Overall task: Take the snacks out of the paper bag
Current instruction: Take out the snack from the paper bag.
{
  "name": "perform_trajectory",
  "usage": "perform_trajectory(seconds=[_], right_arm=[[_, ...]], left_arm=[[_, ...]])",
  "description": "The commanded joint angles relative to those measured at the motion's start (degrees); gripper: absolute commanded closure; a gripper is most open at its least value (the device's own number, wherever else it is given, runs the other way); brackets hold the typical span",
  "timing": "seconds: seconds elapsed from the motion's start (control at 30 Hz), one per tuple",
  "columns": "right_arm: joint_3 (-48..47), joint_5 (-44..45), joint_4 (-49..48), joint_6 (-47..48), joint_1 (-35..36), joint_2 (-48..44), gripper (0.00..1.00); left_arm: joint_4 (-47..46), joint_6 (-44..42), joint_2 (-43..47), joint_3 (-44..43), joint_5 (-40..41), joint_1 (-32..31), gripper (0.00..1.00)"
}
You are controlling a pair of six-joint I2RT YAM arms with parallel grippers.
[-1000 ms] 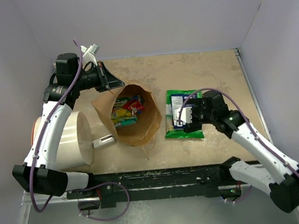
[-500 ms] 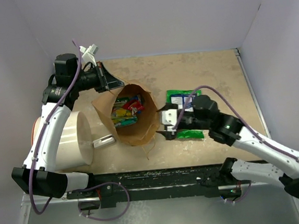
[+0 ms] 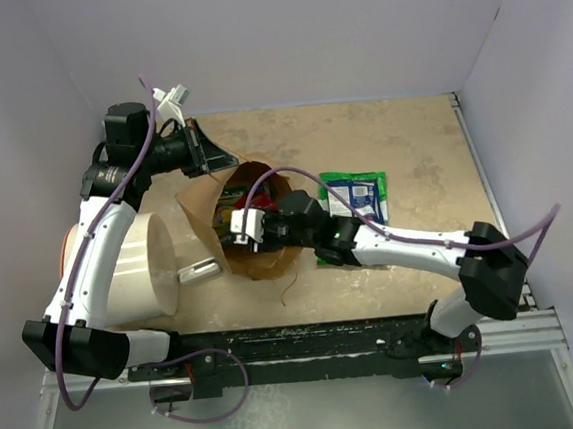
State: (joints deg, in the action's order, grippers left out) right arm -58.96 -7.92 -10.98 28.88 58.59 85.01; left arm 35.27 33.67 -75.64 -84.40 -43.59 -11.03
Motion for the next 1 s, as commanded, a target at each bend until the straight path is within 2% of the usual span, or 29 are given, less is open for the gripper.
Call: perform_trajectory(seconds=[0.0, 0.57, 0.97], right_arm=[[-2.45, 2.63, -9.99, -2.10, -0.01, 4.36, 0.56], [-7.76, 1.57, -12.49, -2.26, -3.51, 18.52, 0.69], [-10.12, 0.04, -10.40, -0.34, -4.71, 22.52, 0.67]], left_arm=[[-1.64, -0.53, 0.90, -1.06, -1.78, -0.05, 1.00], [-0.40, -1.50, 1.18, -0.92, -1.32, -0.14, 1.00], [-0.56, -1.41, 0.80, -1.21, -1.58, -0.31, 1.00]])
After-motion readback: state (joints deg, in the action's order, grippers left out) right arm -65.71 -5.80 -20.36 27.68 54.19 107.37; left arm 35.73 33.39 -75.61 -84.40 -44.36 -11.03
